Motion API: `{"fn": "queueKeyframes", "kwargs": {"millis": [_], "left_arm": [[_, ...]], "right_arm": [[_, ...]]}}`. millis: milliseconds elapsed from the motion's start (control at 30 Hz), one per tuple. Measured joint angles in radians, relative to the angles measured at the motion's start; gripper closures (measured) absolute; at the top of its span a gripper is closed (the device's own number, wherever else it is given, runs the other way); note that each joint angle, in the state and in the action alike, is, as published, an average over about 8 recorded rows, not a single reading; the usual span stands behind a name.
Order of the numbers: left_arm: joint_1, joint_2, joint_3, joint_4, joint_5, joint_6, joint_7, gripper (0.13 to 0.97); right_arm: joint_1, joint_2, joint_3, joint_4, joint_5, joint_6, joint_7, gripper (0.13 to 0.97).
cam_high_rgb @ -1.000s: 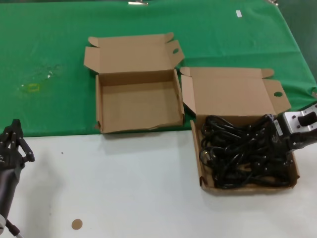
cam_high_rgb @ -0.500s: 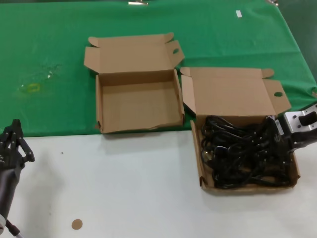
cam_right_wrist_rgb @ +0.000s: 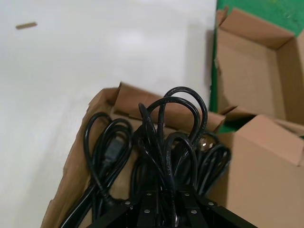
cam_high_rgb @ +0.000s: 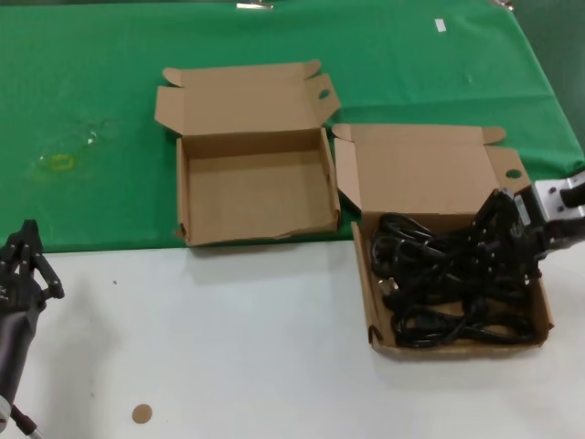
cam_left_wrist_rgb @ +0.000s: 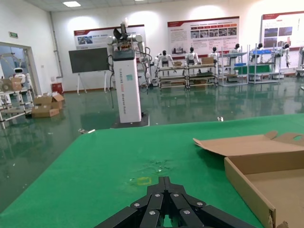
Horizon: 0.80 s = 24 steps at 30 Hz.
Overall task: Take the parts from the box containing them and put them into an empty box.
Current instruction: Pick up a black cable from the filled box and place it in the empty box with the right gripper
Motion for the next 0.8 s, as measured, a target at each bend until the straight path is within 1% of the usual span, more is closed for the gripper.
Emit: {"fn": "queueKeyframes", "kwargs": {"millis": [167, 333, 533, 800], "left_arm": [[0.000, 0.000, 0.000, 0.000, 0.000, 0.000, 0.000, 0.953], [0.000, 0.000, 0.000, 0.000, 0.000, 0.000, 0.000, 0.953], [0.000, 0.000, 0.000, 0.000, 0.000, 0.000, 0.000, 0.953], [0.000, 0.000, 0.000, 0.000, 0.000, 0.000, 0.000, 0.953]], "right_arm": [[0.026, 0.001, 0.011, 0.033, 0.011, -0.019, 0.036, 0.897], [0.076, -0.034, 0.011, 0.029, 0.011, -0.023, 0.057, 0.898], [0.156, -0.132, -0.009, -0.032, -0.008, 0.004, 0.061, 0.898], [0.238, -0.301, -0.052, -0.168, -0.040, 0.075, 0.041, 0.899]]}}
